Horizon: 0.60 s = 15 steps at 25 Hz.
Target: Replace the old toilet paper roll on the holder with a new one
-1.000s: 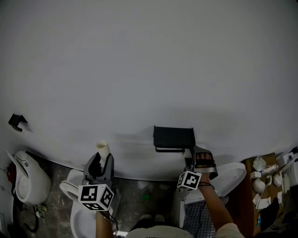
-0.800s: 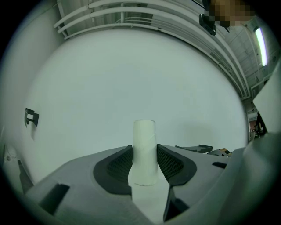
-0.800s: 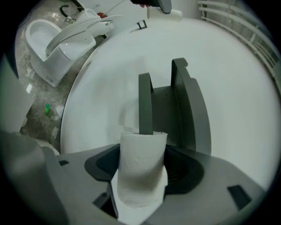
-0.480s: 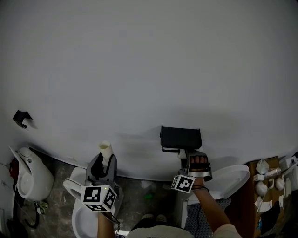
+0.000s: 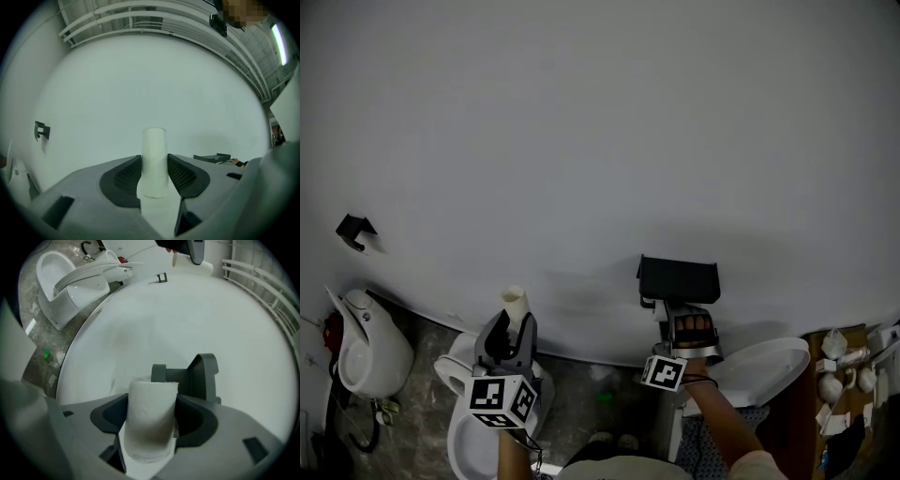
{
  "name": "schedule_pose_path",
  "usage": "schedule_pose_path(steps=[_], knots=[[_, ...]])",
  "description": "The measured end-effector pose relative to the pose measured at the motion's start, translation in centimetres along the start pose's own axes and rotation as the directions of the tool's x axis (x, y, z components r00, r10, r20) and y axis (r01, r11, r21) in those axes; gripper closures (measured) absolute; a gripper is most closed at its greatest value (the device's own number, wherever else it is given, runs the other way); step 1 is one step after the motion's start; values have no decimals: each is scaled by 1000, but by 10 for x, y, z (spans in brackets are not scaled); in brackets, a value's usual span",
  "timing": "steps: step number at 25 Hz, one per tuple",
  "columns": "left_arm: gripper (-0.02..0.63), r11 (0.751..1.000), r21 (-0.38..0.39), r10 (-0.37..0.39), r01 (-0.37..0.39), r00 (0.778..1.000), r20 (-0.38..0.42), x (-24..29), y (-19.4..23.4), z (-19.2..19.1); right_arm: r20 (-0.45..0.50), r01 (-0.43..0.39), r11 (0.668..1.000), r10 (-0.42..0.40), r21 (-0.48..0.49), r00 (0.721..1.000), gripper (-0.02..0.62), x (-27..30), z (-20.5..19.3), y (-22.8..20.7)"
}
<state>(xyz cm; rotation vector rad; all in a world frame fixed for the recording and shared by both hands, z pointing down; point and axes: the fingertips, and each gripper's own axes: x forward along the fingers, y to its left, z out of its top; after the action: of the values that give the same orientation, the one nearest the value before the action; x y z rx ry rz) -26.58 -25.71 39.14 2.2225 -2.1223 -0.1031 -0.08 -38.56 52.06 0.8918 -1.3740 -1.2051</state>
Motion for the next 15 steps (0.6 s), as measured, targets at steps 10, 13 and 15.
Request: schedule_pose_path(steps=[10,13,15], knots=[[428,1000,2,-22,22,1000,8,1,-7,2,79,-42,999,40,20,996,209,-10,17,1],[428,999,8,-46,46,999,16,4,-17,5,124,-61,993,48,100,991,178,-25,20,-3],[428,998,6,-61,61,998,23,9,-24,7,162,-66,981,36,183,986,183,-38,23,-11]])
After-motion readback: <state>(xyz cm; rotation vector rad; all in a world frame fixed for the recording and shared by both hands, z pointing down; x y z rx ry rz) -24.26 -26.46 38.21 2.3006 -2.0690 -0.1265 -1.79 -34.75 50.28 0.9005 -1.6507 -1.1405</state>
